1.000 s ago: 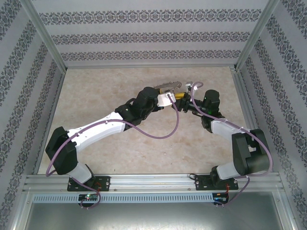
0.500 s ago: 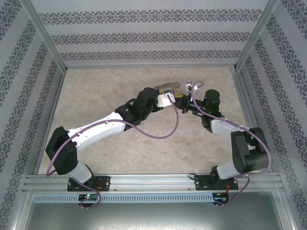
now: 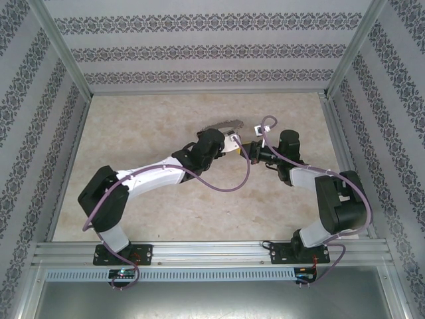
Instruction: Put the keys on the keyring
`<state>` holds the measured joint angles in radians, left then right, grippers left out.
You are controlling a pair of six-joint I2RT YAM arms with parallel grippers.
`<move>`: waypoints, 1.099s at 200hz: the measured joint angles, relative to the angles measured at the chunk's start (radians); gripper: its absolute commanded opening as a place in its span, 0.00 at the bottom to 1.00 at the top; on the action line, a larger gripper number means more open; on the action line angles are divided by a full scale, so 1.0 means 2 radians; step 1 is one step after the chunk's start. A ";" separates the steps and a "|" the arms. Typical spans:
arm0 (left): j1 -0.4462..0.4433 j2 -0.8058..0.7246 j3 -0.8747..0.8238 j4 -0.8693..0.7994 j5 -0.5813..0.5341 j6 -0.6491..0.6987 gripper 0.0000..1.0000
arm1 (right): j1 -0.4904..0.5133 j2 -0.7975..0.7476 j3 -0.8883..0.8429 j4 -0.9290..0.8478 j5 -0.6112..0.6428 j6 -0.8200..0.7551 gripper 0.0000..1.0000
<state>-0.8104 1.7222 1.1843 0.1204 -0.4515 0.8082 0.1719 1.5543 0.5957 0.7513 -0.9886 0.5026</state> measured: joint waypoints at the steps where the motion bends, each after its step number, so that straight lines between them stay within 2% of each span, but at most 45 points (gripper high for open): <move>1: 0.000 0.000 0.000 0.000 0.000 0.000 0.00 | 0.000 0.001 0.000 0.000 0.000 0.000 0.00; 90: 0.003 0.069 -0.037 0.059 -0.012 0.009 0.00 | 0.000 0.070 -0.019 -0.012 0.016 0.021 0.00; 194: 0.016 0.128 -0.039 0.092 0.003 0.005 0.00 | 0.000 0.077 -0.035 -0.052 0.046 0.046 0.00; 220: 0.016 0.131 -0.039 0.091 0.003 0.000 0.14 | 0.004 0.072 -0.043 -0.052 0.051 0.053 0.00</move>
<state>-0.7776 1.9835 1.1057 0.3031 -0.4454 0.8089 0.1791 1.6985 0.5098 0.6464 -0.8864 0.6086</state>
